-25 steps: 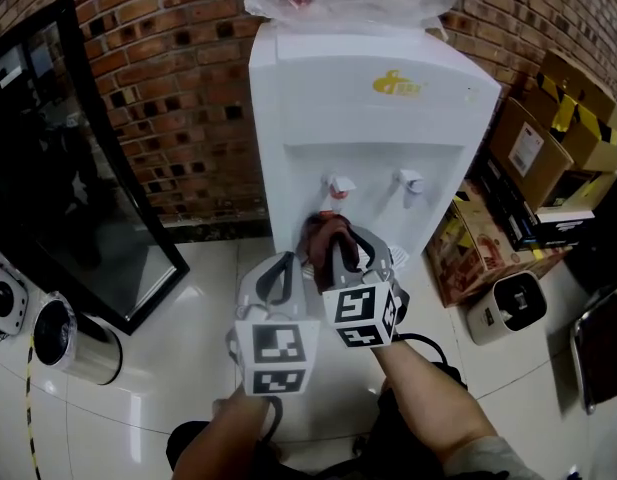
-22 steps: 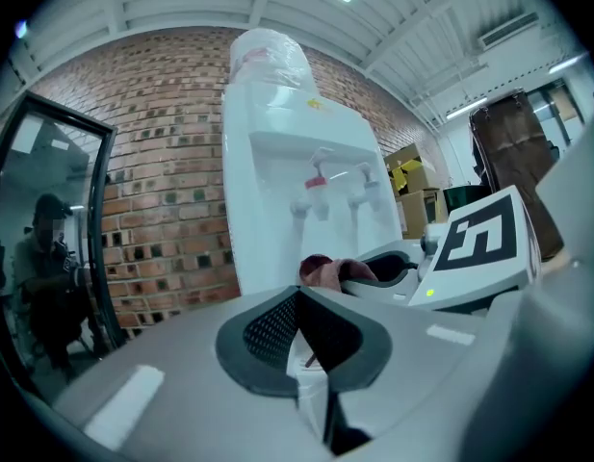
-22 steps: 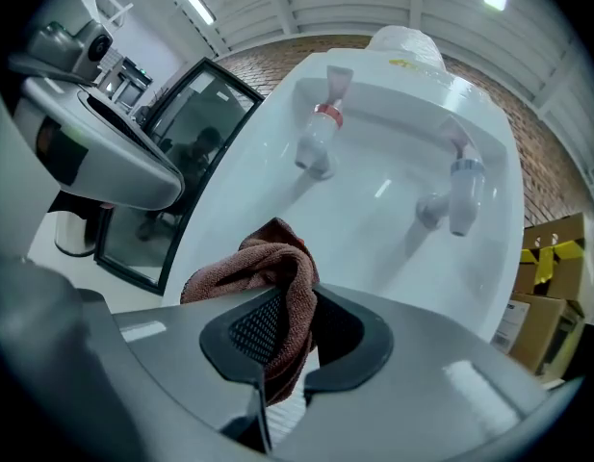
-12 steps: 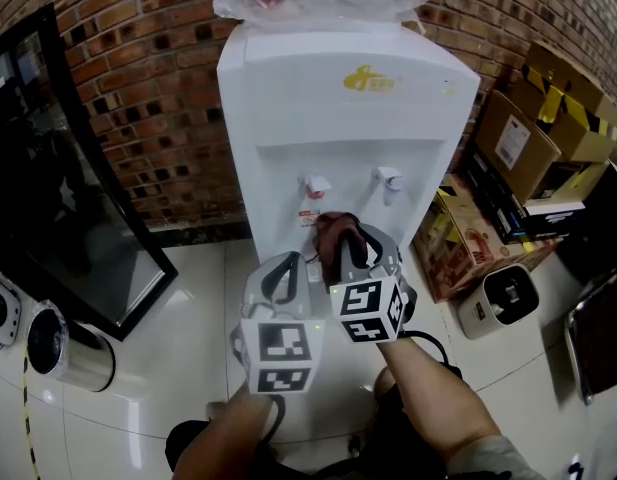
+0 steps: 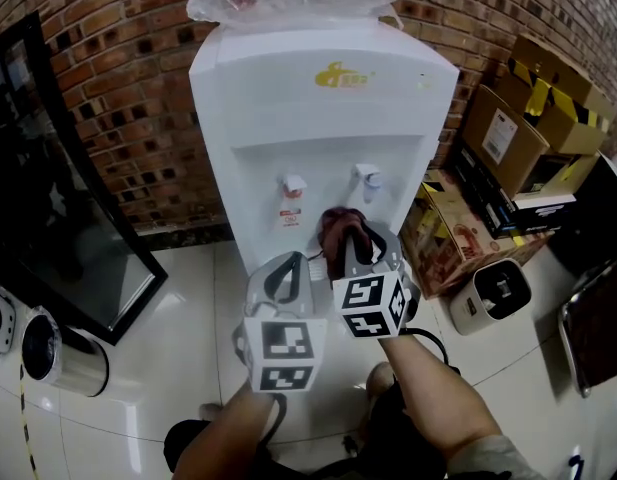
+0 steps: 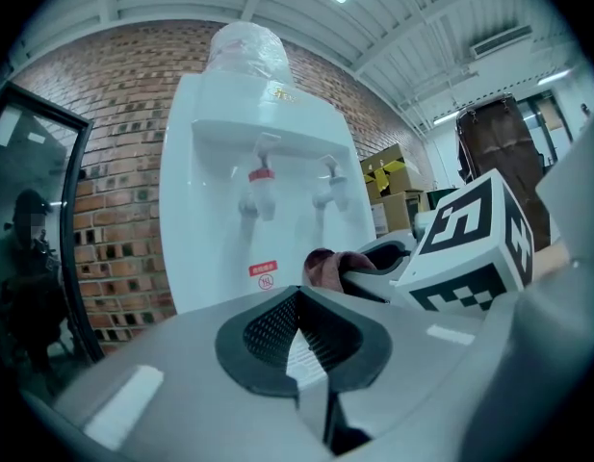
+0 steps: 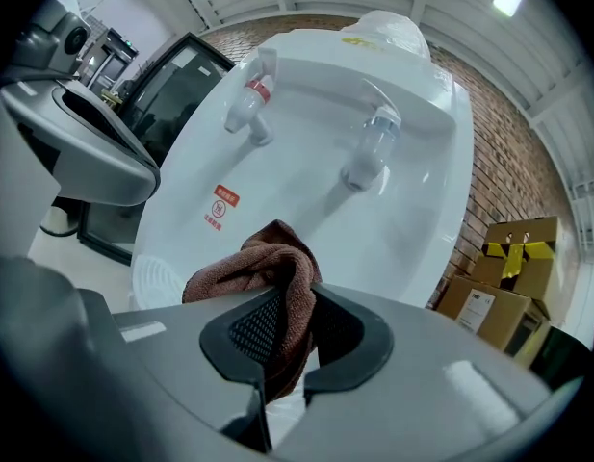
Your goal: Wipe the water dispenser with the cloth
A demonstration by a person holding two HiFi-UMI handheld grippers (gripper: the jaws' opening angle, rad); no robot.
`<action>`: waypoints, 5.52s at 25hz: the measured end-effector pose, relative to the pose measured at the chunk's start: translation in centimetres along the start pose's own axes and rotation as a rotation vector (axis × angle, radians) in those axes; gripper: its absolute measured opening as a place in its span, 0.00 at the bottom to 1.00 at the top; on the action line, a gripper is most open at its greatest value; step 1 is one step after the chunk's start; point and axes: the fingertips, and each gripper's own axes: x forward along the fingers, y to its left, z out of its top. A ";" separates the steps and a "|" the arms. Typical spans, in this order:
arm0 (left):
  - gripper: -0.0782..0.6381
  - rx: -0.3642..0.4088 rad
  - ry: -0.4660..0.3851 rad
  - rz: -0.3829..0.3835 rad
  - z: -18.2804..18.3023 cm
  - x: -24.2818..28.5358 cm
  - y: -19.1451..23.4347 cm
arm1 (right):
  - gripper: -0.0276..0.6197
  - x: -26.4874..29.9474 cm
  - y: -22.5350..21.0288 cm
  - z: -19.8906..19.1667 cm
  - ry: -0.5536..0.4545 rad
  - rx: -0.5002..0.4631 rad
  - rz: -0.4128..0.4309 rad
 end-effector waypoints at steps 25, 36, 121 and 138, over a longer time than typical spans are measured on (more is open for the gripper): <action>0.11 -0.026 -0.033 -0.057 1.7 0.9 -4.5 | 0.15 -3.6 -5.5 -2.8 0.037 -0.040 -0.105; 0.11 -0.029 -0.010 -0.125 1.2 1.9 -8.7 | 0.15 -4.4 -7.4 -5.6 0.094 -0.045 -0.115; 0.11 -0.038 0.010 0.011 -0.9 -2.5 0.1 | 0.15 -2.2 5.5 -4.6 0.130 -0.176 0.209; 0.11 -0.018 0.061 -0.046 -2.4 -1.1 -3.8 | 0.15 -1.7 -1.0 -9.0 0.252 -0.064 0.150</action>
